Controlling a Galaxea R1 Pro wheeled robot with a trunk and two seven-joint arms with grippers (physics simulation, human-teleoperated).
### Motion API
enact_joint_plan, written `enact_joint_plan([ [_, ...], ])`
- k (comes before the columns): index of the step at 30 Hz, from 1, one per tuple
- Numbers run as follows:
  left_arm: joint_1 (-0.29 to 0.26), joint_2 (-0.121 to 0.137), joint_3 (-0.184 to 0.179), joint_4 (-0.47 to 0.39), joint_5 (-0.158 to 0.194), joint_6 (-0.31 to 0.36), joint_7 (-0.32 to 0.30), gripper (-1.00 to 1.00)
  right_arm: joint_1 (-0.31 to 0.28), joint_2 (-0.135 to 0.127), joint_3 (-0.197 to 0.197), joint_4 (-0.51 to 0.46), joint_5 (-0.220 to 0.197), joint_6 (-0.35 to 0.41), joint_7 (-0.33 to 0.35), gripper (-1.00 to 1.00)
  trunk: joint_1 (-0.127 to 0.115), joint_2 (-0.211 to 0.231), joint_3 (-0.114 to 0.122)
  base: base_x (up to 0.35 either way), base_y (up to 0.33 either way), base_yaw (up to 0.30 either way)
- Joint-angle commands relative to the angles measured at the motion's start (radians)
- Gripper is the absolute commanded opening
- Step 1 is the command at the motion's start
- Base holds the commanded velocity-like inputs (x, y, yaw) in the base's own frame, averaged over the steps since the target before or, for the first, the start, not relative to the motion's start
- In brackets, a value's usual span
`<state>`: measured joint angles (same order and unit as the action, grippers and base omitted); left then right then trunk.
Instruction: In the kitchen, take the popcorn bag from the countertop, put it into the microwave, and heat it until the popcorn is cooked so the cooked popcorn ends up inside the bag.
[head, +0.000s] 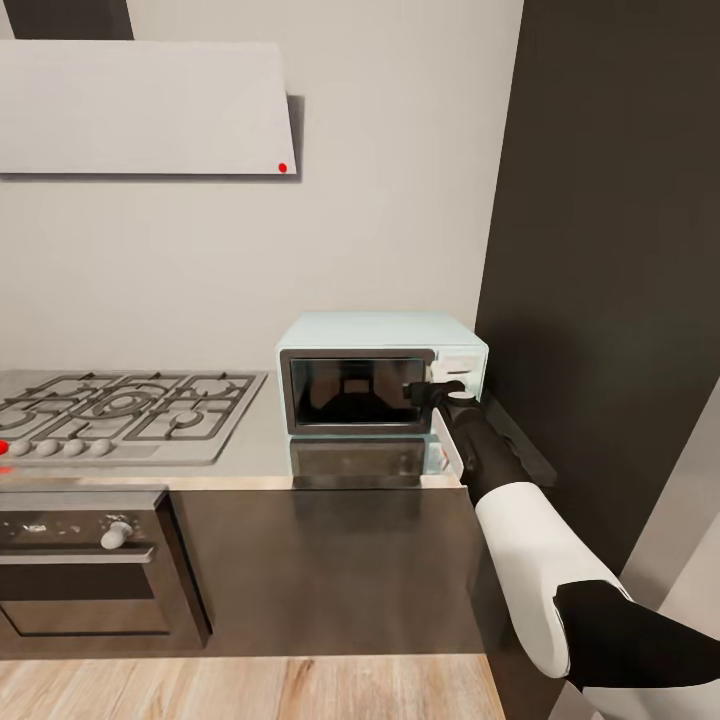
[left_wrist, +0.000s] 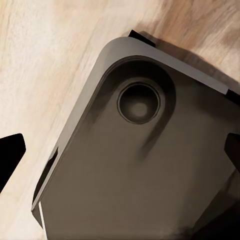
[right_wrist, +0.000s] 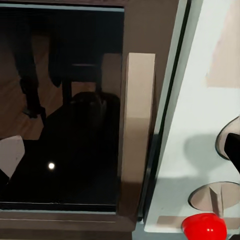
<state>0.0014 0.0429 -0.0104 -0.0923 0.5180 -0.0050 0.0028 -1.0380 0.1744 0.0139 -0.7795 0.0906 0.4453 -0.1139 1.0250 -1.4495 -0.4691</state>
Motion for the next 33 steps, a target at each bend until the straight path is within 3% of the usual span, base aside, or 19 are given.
enact_joint_plan([
  [1, 0.0, 0.0, -0.001, -0.001, 0.004, -0.001, 0.0, 1.0, 0.0, 0.0, 0.001, -0.001, 0.01, 0.007, -0.001, 1.0, 0.0, -0.001, -0.001, 0.002, 0.0, 0.0],
  [6, 0.0, 0.0, 0.002, -0.001, 0.005, -0.001, 0.0, 1.0, 0.0, 0.0, 0.001, 0.023, 0.009, 0.006, -0.001, 1.0, 0.0, -0.001, -0.001, 0.0, 0.0, 0.0],
  [7, 0.0, 0.0, 0.002, -0.001, 0.005, -0.001, 0.0, 1.0, 0.0, 0.0, 0.001, 0.094, 0.009, -0.064, -0.001, 1.0, 0.0, -0.001, -0.001, 0.0, 0.0, 0.0],
  [9, 0.0, 0.0, 0.003, -0.001, 0.005, -0.001, 0.0, 1.0, 0.0, 0.0, -0.017, 0.112, 0.01, -0.09, -0.001, 1.0, 0.0, -0.001, -0.001, 0.0, 0.0, 0.0],
  [11, 0.0, 0.0, 0.002, -0.001, 0.005, 0.0, 0.0, 1.0, 0.0, 0.0, -0.043, 0.116, 0.012, -0.096, 0.0, 1.0, 0.0, -0.001, -0.001, 0.0, 0.0, 0.0],
  [15, 0.0, 0.0, 0.003, -0.001, 0.005, -0.001, 0.0, 1.0, 0.0, 0.0, -0.054, 0.117, 0.012, -0.098, 0.001, 1.0, 0.0, -0.001, -0.001, 0.0, 0.0, 0.0],
  [33, 0.0, 0.0, 0.003, -0.001, 0.005, -0.001, 0.0, 1.0, 0.0, 0.0, -0.054, 0.117, 0.014, -0.105, 0.004, 1.0, 0.0, -0.001, -0.001, 0.033, 0.012, 0.0],
])
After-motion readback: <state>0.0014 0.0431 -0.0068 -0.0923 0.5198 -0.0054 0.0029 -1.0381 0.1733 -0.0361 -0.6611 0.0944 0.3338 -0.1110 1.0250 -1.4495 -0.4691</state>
